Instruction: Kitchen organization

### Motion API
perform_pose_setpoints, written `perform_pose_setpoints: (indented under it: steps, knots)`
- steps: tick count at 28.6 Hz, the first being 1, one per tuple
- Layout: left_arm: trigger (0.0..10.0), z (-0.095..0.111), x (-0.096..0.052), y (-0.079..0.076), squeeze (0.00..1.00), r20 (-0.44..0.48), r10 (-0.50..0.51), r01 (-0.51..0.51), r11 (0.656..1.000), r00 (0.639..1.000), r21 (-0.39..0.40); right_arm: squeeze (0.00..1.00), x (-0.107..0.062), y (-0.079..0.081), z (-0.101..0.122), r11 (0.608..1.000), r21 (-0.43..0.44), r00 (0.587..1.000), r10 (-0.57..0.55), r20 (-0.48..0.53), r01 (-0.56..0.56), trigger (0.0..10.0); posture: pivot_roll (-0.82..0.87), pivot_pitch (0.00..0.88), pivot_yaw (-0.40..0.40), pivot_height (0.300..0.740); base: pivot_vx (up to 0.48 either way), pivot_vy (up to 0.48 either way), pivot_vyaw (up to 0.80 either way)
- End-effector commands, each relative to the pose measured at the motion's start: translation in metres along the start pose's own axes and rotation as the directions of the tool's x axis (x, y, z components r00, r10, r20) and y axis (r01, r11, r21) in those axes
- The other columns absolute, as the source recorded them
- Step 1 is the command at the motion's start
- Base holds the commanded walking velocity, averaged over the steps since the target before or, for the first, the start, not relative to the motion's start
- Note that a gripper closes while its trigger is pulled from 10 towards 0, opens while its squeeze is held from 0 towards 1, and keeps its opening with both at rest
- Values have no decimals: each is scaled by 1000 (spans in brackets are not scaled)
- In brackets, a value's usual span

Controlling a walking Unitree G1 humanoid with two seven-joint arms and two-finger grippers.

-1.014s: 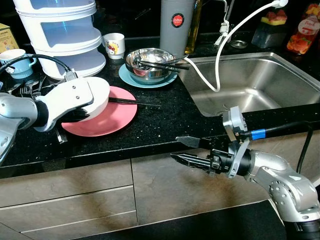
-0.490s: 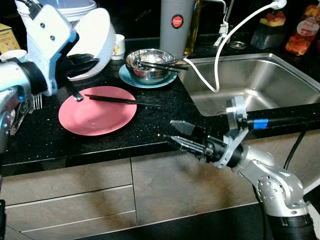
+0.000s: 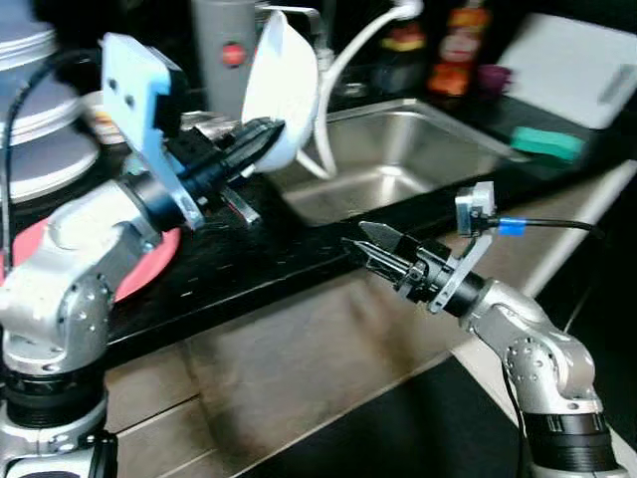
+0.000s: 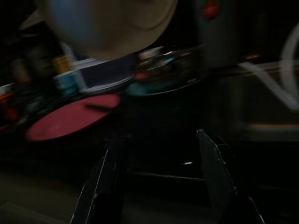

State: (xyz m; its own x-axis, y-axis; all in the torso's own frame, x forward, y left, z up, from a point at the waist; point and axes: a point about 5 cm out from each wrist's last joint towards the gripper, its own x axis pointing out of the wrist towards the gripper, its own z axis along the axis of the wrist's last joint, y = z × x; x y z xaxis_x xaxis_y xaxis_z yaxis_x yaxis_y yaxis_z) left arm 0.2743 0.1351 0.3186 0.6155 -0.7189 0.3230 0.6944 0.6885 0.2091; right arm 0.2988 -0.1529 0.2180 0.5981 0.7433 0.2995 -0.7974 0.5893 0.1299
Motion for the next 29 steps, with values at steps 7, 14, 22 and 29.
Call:
perform_pose_setpoints:
  steps: [7,14,22,29]
  knots:
    - [0,7,9,-1,0,41,13,-13,1000,999,-1,0,7,-1,-5,999,-28,999,-36,5,36,10000,90,0,-6,740,0,0,0]
    - [0,-4,25,2,0,8,-31,31,999,999,16,0,12,6,-9,999,7,999,-38,-7,38,10000,54,0,12,740,0,0,-457]
    - [0,-12,44,15,0,-34,-32,34,997,999,62,0,9,10,-10,997,2,997,-74,-5,74,10000,14,0,37,740,0,0,-800]
    - [10000,-23,54,45,0,-122,109,-78,969,987,236,0,3,15,-9,996,-13,996,-92,-5,92,10000,-8,0,46,740,0,0,0]
